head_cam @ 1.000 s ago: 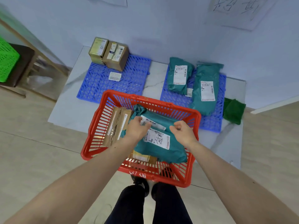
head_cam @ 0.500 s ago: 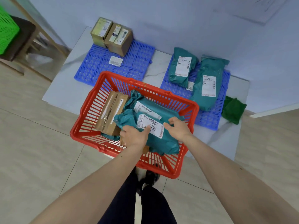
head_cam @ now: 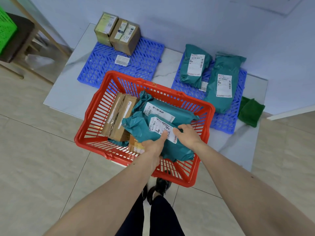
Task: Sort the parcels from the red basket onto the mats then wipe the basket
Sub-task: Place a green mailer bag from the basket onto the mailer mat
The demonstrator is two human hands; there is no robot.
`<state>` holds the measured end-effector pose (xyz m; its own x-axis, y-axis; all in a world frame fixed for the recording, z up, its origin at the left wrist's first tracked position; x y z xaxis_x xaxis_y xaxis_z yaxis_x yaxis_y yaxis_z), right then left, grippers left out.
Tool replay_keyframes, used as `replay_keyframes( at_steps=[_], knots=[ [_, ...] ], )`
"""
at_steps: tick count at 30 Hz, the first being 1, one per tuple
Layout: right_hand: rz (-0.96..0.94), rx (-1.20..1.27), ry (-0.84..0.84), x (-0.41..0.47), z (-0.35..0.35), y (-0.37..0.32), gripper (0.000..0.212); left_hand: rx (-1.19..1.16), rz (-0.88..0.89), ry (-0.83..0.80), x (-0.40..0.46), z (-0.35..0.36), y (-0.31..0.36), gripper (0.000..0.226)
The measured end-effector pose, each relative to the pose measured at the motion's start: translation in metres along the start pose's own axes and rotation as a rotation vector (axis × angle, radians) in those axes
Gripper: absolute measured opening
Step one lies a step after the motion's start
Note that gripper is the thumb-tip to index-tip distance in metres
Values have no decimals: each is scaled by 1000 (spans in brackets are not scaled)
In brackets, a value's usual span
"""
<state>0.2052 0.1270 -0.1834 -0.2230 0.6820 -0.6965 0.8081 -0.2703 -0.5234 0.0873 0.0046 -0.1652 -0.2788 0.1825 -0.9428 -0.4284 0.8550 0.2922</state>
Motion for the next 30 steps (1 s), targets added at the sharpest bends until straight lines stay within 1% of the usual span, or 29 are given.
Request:
replay_keyframes(
  at_steps=[3, 7, 13, 16, 19, 21, 25, 28, 30],
  knots=[
    [9, -47, -3, 0, 5, 3, 56, -1, 2, 7, 2, 2, -1, 94],
    [43, -57, 20, -3, 5, 3, 54, -11, -9, 44, 5, 1, -3, 86],
    [76, 13, 16, -9, -2, 1, 54, -65, 19, 57, -1, -5, -1, 93],
    [51, 55, -2, -14, -4, -3, 52, -132, 50, 92, -10, -12, 2, 91],
    [17, 145, 1, -24, -10, -14, 38, -175, 74, 159, -26, -19, 6, 91],
    [4, 243, -18, -33, -14, -23, 34, -188, 104, 196, -43, -21, 12, 90],
    [-11, 397, -33, -48, -27, -37, 41, -201, 188, 236, -67, -26, 23, 90],
    [-36, 510, -92, -58, -35, -47, 43, -183, 250, 221, -84, -28, 34, 78],
    [-28, 606, -153, -64, -37, -52, 52, -178, 288, 190, -93, -28, 42, 72]
  ],
)
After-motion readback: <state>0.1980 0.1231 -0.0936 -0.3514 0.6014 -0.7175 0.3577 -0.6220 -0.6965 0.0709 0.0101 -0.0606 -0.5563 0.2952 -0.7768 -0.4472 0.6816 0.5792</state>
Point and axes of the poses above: each hand's wrist, its own x-axis towards the middle knuckle, its own z-axis out of the palm, y = z × x, the point moved 8 cm from there along x, towards the middle knuckle, and after that the axes turned 13 degrees about x, right-handed, at the moved point
